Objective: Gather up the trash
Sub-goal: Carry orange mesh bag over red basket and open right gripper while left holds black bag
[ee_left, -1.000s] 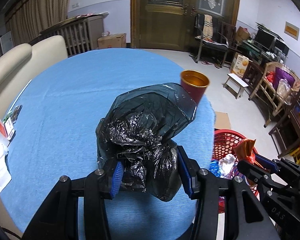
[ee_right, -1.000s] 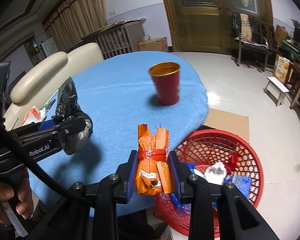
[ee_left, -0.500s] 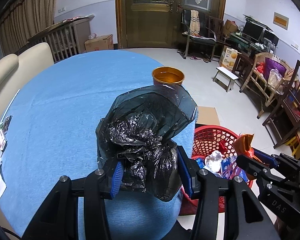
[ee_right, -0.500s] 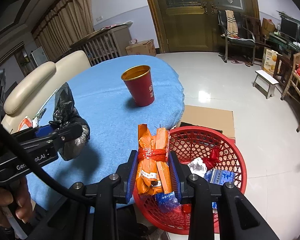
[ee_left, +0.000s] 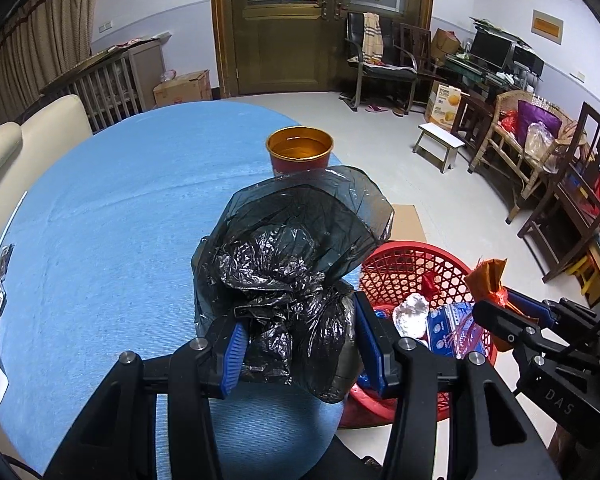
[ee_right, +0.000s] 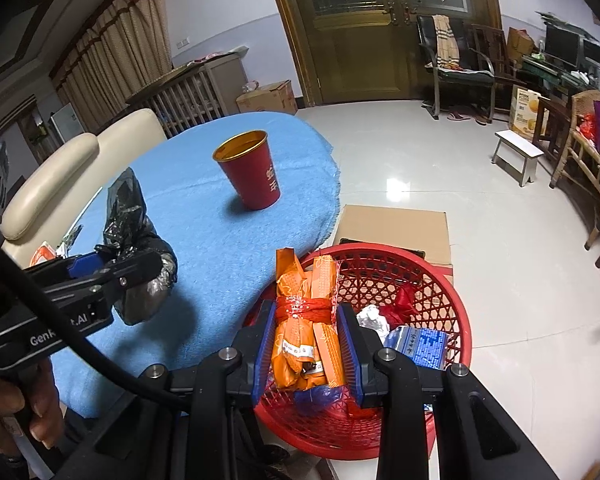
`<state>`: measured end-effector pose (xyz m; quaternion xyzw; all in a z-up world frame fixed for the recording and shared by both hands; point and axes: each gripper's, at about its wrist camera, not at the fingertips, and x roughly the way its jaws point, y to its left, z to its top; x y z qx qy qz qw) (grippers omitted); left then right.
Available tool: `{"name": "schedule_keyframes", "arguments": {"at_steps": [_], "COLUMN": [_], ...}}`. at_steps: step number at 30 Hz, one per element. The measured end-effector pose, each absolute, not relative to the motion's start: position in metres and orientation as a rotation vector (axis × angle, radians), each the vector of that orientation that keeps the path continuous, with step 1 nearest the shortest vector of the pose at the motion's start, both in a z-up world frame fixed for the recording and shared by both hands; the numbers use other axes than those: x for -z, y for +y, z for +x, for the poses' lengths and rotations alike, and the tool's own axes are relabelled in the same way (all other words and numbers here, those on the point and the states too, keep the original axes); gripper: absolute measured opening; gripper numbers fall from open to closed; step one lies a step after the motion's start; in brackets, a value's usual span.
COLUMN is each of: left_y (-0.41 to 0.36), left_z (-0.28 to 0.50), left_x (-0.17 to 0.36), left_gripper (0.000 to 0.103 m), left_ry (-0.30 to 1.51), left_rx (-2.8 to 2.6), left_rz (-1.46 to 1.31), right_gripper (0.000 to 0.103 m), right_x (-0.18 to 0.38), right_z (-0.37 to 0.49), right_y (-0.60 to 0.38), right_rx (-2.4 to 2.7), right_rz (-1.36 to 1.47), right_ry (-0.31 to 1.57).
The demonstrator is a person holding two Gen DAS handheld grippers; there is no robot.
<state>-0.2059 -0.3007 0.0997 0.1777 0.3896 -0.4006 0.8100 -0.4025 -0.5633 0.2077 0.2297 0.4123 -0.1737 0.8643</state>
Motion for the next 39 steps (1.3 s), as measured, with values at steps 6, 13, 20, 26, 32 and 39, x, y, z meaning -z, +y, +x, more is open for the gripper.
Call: {"name": "schedule_keyframes", "arguments": {"at_steps": [6,13,20,26,32,39], "left_y": [-0.307,-0.312,-0.316,-0.322,-0.325,-0.326], "left_z": [-0.213,-0.213,-0.209,-0.208,-0.208,-0.208], "left_x": [-0.102,-0.097,-0.094,-0.093,-0.091,-0.089], "left_gripper": [0.051,0.051,0.051,0.051,0.051,0.051], "left_ry": [0.822,0.834,0.84,0.839,0.84,0.84], "left_rx": [0.879,0.891,0.902,0.915,0.922,0.928], "left_rz": [0.396,0.414,0.437,0.458,0.467,0.469], "right_gripper": [0.033,0.033,0.033,0.033,0.033,0.033], "right_x": [-0.209,-0.203,-0.191,-0.188,-0.184,-0.184], "right_z": [-0.409,-0.414,-0.419,-0.422,-0.423,-0.421], "right_y": [-0.569,-0.58,-0.587,-0.591,-0.596,-0.598], "right_rx": [0.381,0.404,0.412,0.418,0.427,0.428], "right_rz": [0.48,0.488,0.509,0.516,0.524,0.525], "right_ry": [0.858,0.872,0.892,0.897,0.903,0.903]}}
